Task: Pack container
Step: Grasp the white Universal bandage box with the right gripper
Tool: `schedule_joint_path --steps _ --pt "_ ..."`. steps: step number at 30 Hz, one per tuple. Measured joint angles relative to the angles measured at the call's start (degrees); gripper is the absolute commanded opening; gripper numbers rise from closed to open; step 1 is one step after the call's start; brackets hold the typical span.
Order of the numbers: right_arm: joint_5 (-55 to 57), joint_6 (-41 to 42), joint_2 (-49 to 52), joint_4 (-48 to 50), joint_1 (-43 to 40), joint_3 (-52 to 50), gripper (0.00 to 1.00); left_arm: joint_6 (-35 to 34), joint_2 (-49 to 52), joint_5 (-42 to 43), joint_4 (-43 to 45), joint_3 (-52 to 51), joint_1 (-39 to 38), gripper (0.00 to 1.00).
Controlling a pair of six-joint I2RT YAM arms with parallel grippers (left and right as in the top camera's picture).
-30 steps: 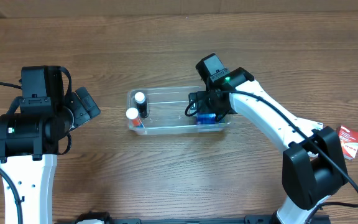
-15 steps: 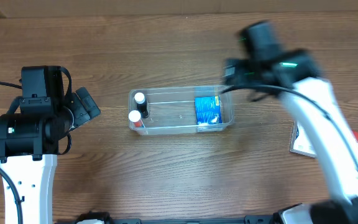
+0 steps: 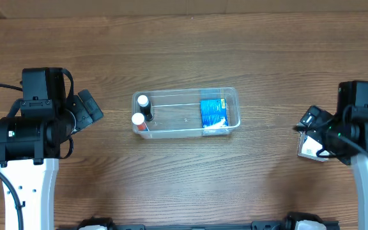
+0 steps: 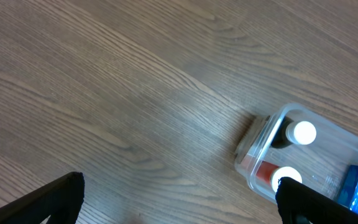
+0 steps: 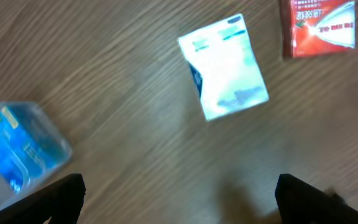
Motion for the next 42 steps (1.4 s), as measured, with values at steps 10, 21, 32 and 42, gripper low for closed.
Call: schedule_joint_path --steps 10,21,32,42 --pt "-3.58 -12.52 21.53 6.60 -15.34 -1.11 1.00 0.00 0.00 0.00 0.00 0.00 0.00 1.00" --pt "-3.72 -20.92 29.75 10.73 -15.32 -1.25 1.00 0.00 0.00 0.00 0.17 0.00 0.00 1.00" --pt "-3.65 -26.29 33.42 13.99 -13.53 -1.29 1.00 0.00 0.00 0.00 0.68 0.00 0.00 1.00" --pt "-2.64 -26.77 38.42 17.68 -13.40 -5.27 0.91 0.02 0.00 0.00 0.42 0.00 0.00 1.00"
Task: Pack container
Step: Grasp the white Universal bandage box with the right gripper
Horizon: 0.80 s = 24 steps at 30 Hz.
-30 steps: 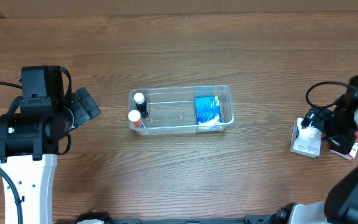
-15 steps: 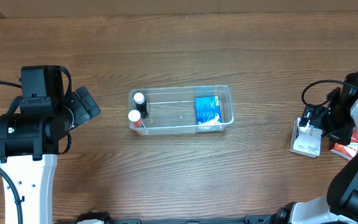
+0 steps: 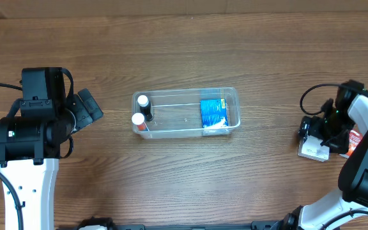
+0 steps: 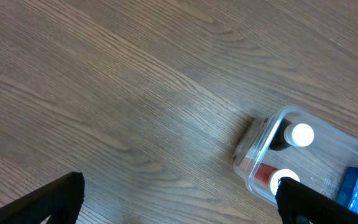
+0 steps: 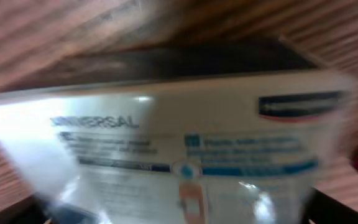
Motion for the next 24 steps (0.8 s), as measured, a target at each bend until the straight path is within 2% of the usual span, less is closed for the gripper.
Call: schedule_joint_path --steps 8,13,17,21,24 --pt "0.70 -0.22 0.02 1.68 0.00 -2.16 0.75 1.25 0.00 0.00 0.02 0.00 0.00 1.00" --pt "0.63 1.81 0.13 0.79 0.02 -0.50 0.75 1.27 0.00 0.00 0.04 0.00 0.00 1.00" --pt "0.22 5.22 0.28 -5.62 1.31 7.37 0.75 1.27 0.00 0.00 0.02 0.00 0.00 1.00" --pt "-2.56 6.73 -0.13 -14.29 6.64 18.53 0.74 1.27 0.00 0.00 0.04 0.00 0.00 1.00" --pt "-3.82 7.30 -3.91 -17.81 16.79 24.81 0.72 1.27 0.00 0.00 0.02 0.00 0.00 1.00"
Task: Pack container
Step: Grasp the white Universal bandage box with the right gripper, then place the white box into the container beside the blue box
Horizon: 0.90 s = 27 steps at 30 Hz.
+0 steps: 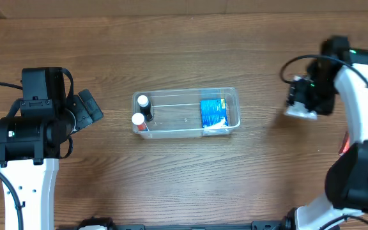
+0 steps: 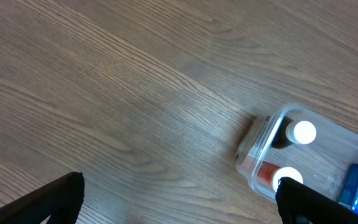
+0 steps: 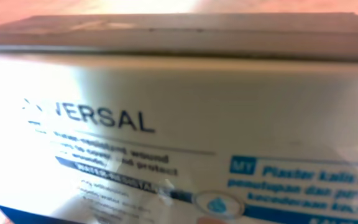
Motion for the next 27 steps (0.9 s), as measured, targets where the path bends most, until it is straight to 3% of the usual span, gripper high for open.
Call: schedule_joint_path --steps 5,7,12,20,27 --pt "-0.87 5.40 -11.76 1.90 19.37 1.79 0.70 0.00 0.00 0.00 0.00 0.00 0.00 1.00" --pt "-1.44 12.63 -14.97 3.82 30.58 2.25 0.70 0.00 0.00 0.00 0.02 0.00 0.00 1.00" --pt "-0.85 20.70 -9.79 10.71 41.62 2.29 0.70 0.00 0.00 0.00 0.00 0.00 0.00 1.00" --pt "-0.59 25.55 4.37 15.65 45.31 2.29 0.70 0.00 0.00 0.00 -0.35 0.00 0.00 1.00" --pt "-0.57 26.58 10.86 18.05 45.35 2.29 0.70 0.00 0.00 0.00 -0.46 0.00 0.00 1.00"
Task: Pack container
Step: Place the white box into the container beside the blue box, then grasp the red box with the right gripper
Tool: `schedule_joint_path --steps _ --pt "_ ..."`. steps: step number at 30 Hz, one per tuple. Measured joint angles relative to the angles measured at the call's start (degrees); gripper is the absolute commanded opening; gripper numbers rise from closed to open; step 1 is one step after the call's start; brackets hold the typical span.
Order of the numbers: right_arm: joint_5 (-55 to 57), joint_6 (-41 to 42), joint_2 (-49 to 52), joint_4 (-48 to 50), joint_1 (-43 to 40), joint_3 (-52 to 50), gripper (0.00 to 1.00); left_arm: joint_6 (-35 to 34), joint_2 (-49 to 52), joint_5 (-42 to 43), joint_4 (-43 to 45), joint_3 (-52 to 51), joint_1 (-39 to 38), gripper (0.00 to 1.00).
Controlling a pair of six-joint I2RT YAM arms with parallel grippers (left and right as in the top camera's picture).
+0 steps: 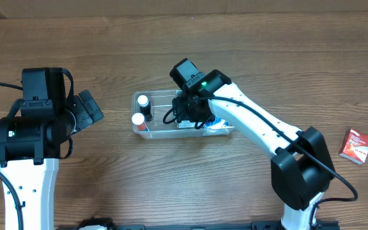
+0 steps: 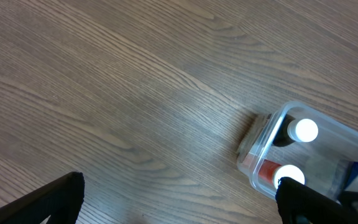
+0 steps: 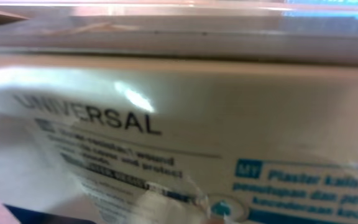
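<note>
The clear plastic container [image 1: 152,94] lies at mid table, and its left end [image 2: 260,134] shows in the left wrist view. Two white-capped bottles [image 1: 143,101] [image 2: 306,131] stand in that end. A blue packet [image 1: 219,121] lies at the right end, mostly under my right arm. My right gripper [image 1: 187,112] is down over the container's middle, shut on a white plaster box [image 3: 179,124] that fills the right wrist view. My left gripper [image 1: 89,108] [image 2: 179,186] hangs open left of the container, holding nothing.
A red packet [image 1: 353,145] lies on the wooden table near the right edge. My right arm stretches from the lower right across the container's right half. The left arm's base stands at the far left.
My right gripper, holding the white plaster box, was right of the container and is now over the container's middle. The left arm has not moved.
My right gripper stood open at the right edge above the white plaster box and the red packet. Then it was down on the box. Then it held the box off the table, right of the container, and now holds it in the container's middle.
</note>
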Motion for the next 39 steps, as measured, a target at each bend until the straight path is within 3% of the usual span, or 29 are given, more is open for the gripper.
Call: schedule_joint_path --steps 2,7,16,23,26,30,34,39 --pt "-0.02 0.11 1.01 0.04 0.00 0.00 0.74 0.02 0.00 0.00 0.00 0.00 0.00 1.00" --pt "0.28 0.33 3.26 0.07 0.00 0.00 0.97 0.00 0.00 0.00 0.00 0.00 0.00 1.00" --pt "1.55 0.39 3.26 -0.15 0.02 0.02 1.00 0.00 0.00 0.00 -0.07 0.00 0.00 1.00" --pt "11.89 0.87 -3.96 -11.65 -3.15 8.46 1.00 0.24 0.00 0.00 -0.59 0.00 0.00 1.00" --pt "14.69 1.95 -13.77 -15.61 -13.51 13.75 1.00 0.39 0.00 0.00 -0.85 0.00 0.00 1.00" --pt "16.90 2.75 -22.10 -22.73 -34.01 15.56 1.00 0.39 0.00 0.00 -0.83 0.00 0.00 1.00" --pt "15.54 0.57 -21.18 -25.35 -52.02 13.97 1.00 0.39 0.00 0.00 -0.81 0.00 0.00 1.00" --pt "13.09 -4.46 -18.95 -21.38 -66.05 5.92 1.00 0.42 0.00 0.00 -0.83 0.00 0.00 1.00"
